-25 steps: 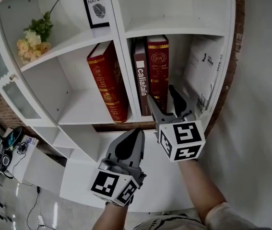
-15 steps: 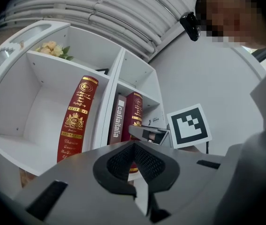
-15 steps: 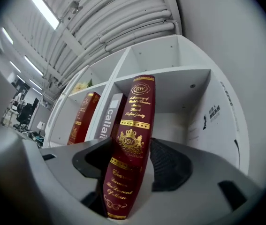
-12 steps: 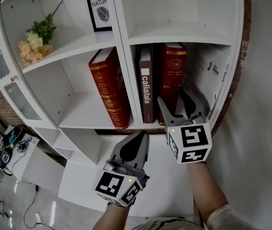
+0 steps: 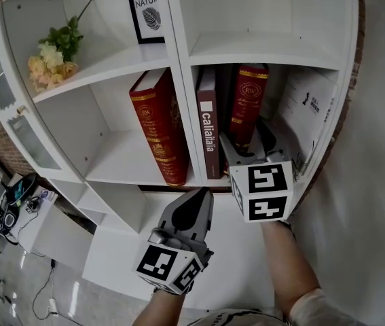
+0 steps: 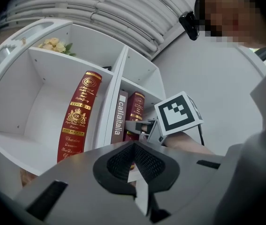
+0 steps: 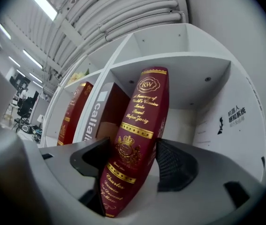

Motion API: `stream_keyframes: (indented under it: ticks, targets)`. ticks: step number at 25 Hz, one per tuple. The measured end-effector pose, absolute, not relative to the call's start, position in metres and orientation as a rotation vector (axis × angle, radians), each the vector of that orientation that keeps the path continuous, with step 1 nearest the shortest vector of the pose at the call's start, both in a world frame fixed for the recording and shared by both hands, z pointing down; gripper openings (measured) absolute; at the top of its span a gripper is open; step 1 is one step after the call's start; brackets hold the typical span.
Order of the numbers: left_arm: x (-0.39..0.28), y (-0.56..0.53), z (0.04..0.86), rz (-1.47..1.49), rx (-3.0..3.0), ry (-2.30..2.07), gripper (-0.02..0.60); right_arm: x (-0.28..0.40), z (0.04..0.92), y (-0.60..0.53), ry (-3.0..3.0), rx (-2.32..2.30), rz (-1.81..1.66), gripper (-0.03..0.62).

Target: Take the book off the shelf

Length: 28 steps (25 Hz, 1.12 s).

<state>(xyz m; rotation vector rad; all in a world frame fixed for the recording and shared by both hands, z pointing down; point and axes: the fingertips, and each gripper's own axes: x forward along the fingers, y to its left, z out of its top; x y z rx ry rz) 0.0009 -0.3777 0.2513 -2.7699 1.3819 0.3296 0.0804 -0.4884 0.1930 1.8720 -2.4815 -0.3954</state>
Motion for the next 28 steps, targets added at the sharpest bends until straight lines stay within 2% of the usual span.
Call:
stream_keyframes:
  ticks: [9,14,28]
  targets:
    - [0.0,-0.385,0.251,0.348,-2.777,1.37,0.009,0.082,0.194,-0.485,-2.393,1.751,-0.442,0.298]
    - [0.008,-0.387,0.252,0.351,-2.79,1.346,0.011,0.09,0.185,-0.487,-2.384,1.83,-0.48,0.298]
    - [0.003,-0.389,0.252,0.344,-2.791,1.348,0.011,0.093,0.186,-0.525,-2.443,1.957,-0.269,0.307]
